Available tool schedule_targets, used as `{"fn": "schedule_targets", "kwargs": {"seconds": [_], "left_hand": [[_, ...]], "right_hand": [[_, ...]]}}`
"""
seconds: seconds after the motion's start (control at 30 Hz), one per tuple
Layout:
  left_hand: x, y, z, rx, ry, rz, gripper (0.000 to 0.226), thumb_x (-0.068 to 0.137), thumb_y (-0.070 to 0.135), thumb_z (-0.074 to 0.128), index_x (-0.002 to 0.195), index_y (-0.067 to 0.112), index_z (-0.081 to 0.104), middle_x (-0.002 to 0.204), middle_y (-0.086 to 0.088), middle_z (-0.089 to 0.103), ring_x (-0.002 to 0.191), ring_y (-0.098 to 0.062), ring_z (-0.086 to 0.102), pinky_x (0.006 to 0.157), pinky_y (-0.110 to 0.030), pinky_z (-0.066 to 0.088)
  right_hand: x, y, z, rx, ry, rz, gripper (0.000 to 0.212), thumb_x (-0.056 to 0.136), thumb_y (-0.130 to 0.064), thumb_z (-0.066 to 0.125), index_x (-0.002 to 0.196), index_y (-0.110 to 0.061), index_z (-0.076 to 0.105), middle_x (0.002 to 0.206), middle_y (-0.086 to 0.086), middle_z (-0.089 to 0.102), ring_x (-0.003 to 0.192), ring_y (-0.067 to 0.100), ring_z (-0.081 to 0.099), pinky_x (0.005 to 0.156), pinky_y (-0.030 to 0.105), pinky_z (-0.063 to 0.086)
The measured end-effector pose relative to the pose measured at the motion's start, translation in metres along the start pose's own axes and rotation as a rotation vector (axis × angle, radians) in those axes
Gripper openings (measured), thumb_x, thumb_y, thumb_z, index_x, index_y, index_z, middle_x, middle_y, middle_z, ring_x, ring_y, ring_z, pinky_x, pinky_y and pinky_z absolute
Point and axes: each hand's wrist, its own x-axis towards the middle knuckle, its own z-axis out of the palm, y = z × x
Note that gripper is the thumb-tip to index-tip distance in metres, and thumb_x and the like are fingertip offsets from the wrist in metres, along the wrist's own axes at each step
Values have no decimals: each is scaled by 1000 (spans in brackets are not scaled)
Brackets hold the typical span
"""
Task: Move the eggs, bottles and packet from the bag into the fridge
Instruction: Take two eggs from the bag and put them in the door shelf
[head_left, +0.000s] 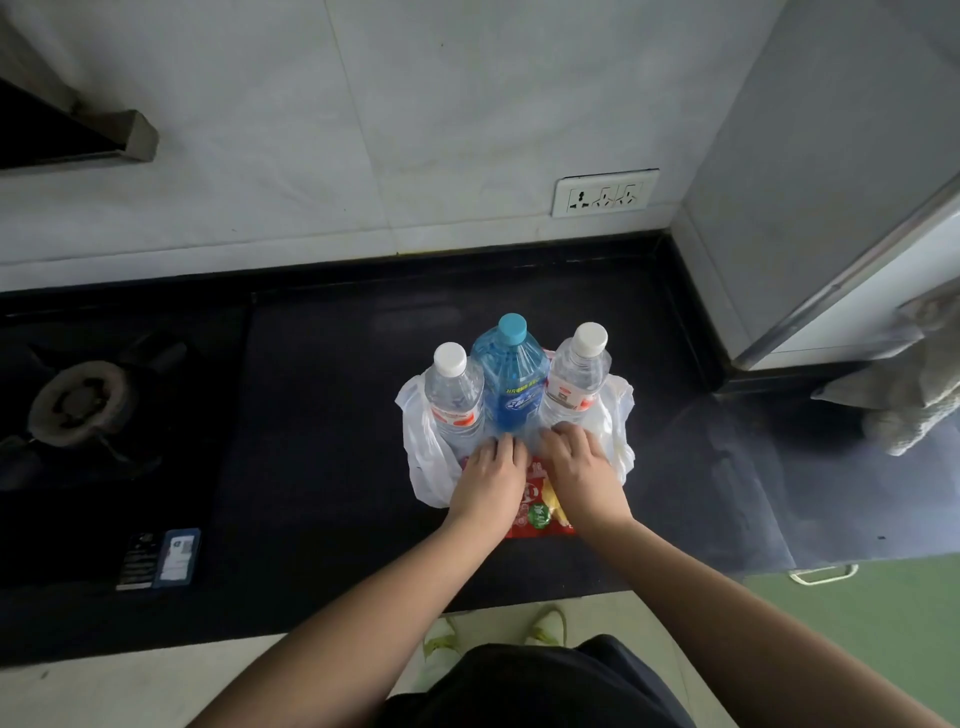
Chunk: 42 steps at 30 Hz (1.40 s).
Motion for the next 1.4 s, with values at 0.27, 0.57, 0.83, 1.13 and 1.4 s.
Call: {"fn": "schedule_targets", "kwargs": {"seconds": [0.27, 0.57, 0.83, 1.13, 1.4], "left_hand": [[-20, -19, -32, -440, -64, -44, 39, 88, 12, 65, 124, 13, 50, 115, -5, 63, 99, -19, 64, 85, -33, 54], [-72, -48, -79, -1992, -265, -537, 32, 95, 20, 55, 126, 17, 58, 127, -15, 59, 109, -27, 66, 91, -38, 55], [-91, -57, -100, -2357, -261, -655, 39, 100, 32, 43, 128, 9, 57, 95, -15, 67, 79, -23, 66, 71, -30, 53], [-112, -94, -111, -2345, 69, -661, 24, 94, 34, 55, 105, 14, 63, 88, -10, 65, 69, -17, 60, 63, -28, 51], [-145, -128, -124, -2361, 158, -650, 20, 97, 27, 50, 102, 12, 61, 87, -10, 66, 77, -19, 62, 68, -29, 48]], "right_hand": [[-20, -19, -39, 629, 49, 334, 37, 91, -27, 64, 128, -26, 57, 124, -8, 59, 109, 5, 58, 92, 31, 52], [-33, -43, -61, 1770, -68, 919, 31, 98, -17, 43, 123, -6, 59, 108, 14, 62, 95, 25, 59, 89, 39, 48], [-37, -80, -67, 1950, -135, 932, 30, 89, -17, 53, 113, 0, 59, 89, 15, 64, 79, 22, 64, 67, 30, 57], [-34, -129, -71, 1769, -160, 1064, 22, 89, -14, 58, 107, -1, 58, 83, 17, 62, 68, 25, 64, 50, 29, 52], [-28, -170, -68, 1878, -238, 946, 42, 78, -22, 66, 116, -5, 62, 107, 16, 61, 82, 22, 67, 61, 30, 55]]}}
